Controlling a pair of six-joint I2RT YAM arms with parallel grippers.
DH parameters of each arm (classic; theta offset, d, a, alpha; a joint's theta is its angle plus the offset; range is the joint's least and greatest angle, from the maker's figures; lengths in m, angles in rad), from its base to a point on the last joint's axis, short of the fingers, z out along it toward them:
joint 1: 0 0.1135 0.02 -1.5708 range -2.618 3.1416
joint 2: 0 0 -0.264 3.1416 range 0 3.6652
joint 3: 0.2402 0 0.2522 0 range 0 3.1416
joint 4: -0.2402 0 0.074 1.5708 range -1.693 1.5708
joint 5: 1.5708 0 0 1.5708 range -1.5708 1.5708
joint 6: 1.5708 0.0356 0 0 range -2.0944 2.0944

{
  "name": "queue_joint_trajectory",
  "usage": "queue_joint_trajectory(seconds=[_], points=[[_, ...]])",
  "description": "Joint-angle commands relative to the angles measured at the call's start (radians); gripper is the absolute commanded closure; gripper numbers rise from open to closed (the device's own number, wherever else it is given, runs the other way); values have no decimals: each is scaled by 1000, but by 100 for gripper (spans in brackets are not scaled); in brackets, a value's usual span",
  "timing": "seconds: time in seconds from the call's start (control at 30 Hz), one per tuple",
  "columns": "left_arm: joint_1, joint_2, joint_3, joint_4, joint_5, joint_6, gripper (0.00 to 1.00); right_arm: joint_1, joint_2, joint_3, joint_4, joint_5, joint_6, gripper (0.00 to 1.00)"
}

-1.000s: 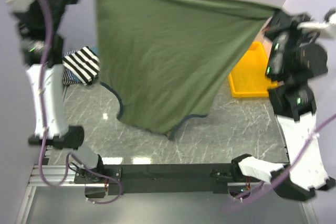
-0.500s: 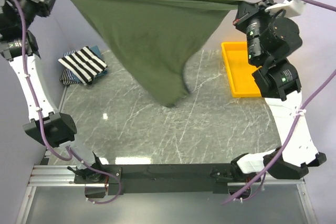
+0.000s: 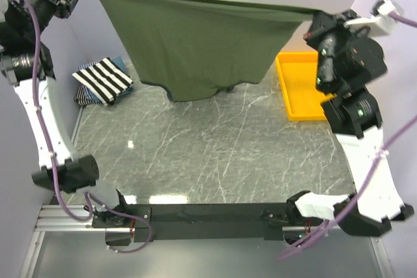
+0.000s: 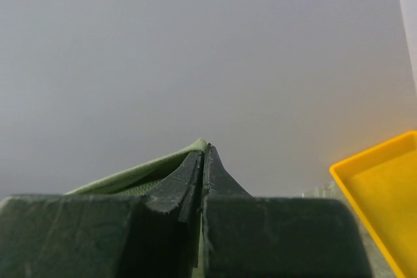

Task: Fold and stack the tank tops
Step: Flatten the tank top out

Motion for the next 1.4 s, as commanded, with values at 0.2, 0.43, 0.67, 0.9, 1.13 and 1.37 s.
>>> queue_joint_trajectory(seconds=[0.2, 0.43, 0.67, 0.9, 1.13, 1.37], points=[[12, -325, -102, -24, -120, 118, 99, -7, -270, -132, 47, 21, 14, 100], [12, -290, -94, 15, -132, 55, 99, -7, -218, -25, 24, -5, -23, 100], [11, -152, -19, 107, -165, -2, 99, -10, -5, 136, 108, -5, -116, 100], [-52, 120, 98, 196, -189, -13, 99, -87, 259, 314, 147, -114, -78, 100], [-199, 457, 400, 144, -206, 15, 99, -294, 617, 724, 27, -252, 156, 100], [-16, 290, 75, 286, -234, -65, 99, -95, 499, 505, 96, -335, 34, 100]])
